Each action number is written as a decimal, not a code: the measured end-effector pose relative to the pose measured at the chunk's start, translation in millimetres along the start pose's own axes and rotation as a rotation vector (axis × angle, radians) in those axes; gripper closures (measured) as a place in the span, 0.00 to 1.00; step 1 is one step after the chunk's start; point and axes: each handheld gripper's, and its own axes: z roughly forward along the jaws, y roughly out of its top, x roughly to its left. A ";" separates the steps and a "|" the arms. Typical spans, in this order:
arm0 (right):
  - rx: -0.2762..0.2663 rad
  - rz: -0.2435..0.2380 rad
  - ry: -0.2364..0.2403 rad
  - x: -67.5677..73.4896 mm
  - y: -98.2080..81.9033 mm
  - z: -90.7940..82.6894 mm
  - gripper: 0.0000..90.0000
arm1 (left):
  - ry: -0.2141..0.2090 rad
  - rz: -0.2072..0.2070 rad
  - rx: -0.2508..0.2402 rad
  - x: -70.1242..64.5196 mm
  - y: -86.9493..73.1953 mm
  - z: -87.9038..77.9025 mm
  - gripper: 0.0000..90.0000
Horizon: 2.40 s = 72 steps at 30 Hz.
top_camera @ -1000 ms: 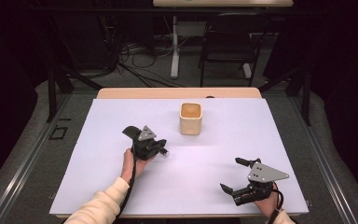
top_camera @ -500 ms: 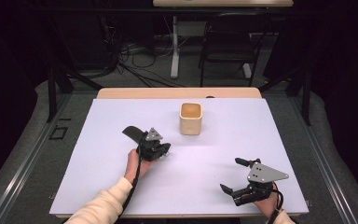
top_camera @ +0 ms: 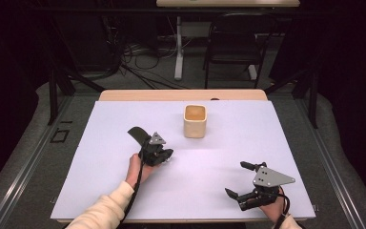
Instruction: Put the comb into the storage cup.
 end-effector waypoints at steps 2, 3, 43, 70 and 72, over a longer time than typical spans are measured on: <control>0.000 -0.002 0.000 -0.1 0.0 0.0 0.00 | -0.011 0.005 0.005 -0.5 -1.0 -0.4 1.00; 0.000 -0.002 0.000 -0.1 0.0 0.0 0.00 | -0.013 0.007 0.012 -0.3 -1.3 -1.1 1.00; 0.010 -0.001 -0.005 -0.7 -0.5 -0.5 0.00 | 0.010 -0.032 0.122 3.7 -15.5 -27.5 1.00; 0.011 -0.001 -0.004 -0.7 -0.5 -0.5 0.00 | 0.054 -0.092 0.130 17.3 -29.7 -50.0 1.00; 0.011 0.000 -0.003 -0.7 -0.5 -0.6 0.00 | 0.059 -0.098 0.126 18.3 -30.8 -50.9 1.00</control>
